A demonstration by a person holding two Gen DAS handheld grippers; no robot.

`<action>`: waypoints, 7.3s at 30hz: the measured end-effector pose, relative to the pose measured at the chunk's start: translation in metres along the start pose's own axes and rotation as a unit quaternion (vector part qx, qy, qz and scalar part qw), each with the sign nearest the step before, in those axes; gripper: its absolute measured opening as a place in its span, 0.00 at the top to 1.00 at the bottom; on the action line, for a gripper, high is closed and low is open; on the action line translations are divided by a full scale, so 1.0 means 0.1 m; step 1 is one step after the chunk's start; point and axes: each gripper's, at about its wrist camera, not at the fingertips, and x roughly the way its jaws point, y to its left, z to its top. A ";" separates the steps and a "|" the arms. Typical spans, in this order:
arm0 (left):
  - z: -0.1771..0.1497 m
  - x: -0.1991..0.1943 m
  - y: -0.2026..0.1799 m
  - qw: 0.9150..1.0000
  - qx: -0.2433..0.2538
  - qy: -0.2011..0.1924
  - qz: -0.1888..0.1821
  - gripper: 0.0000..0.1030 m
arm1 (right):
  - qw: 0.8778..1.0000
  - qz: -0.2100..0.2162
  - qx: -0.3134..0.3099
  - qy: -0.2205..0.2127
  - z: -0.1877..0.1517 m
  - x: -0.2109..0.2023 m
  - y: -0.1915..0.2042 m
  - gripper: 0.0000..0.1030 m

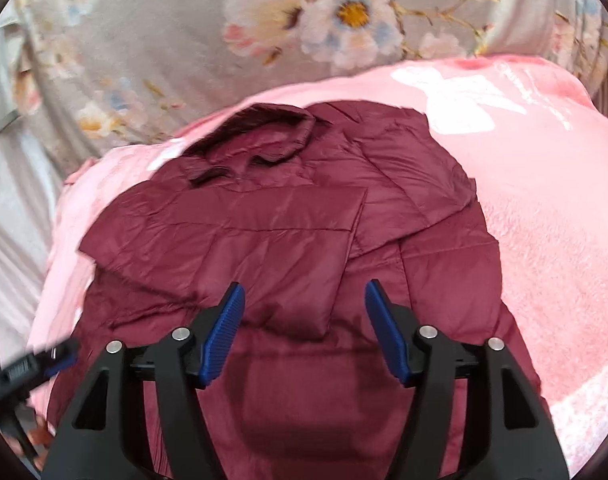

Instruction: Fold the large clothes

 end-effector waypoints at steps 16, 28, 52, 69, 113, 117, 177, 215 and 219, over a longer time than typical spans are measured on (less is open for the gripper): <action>0.68 0.08 0.19 0.985 -0.099 0.018 -0.138 0.38 | 0.995 -0.036 -0.052 -0.072 0.82 -0.26 0.00 0.97; 1.48 0.77 0.29 0.963 -0.227 0.030 -0.144 0.39 | 0.997 -0.023 -0.051 -0.047 0.94 -0.04 -0.23 0.97; 1.32 0.71 0.17 0.997 -0.018 -0.029 0.063 0.92 | 0.996 -0.053 -0.055 0.049 0.40 0.47 -0.46 0.93; 1.20 0.64 -1.36 0.987 0.146 -0.028 0.064 0.91 | 0.992 0.006 -0.128 0.019 0.59 0.63 0.62 0.89; 2.02 1.53 -1.36 0.993 -0.035 0.069 -0.093 0.72 | 0.963 0.190 0.169 0.092 1.41 1.77 -0.22 0.88; 1.95 1.48 -1.37 0.996 0.027 0.056 -0.061 0.94 | 0.987 0.123 0.078 0.068 1.41 1.61 -0.10 0.92; 1.99 2.29 -1.61 0.969 0.222 -0.072 0.083 0.86 | 0.991 -0.042 -0.123 0.009 1.62 2.36 0.23 0.92; 1.98 2.38 -1.73 0.955 0.255 -0.081 0.130 0.86 | 0.990 -0.054 -0.130 0.012 1.63 2.40 0.28 0.91; 1.96 2.39 -1.79 0.947 0.270 -0.083 0.151 0.86 | 0.987 -0.068 -0.143 0.013 1.63 2.39 0.33 0.91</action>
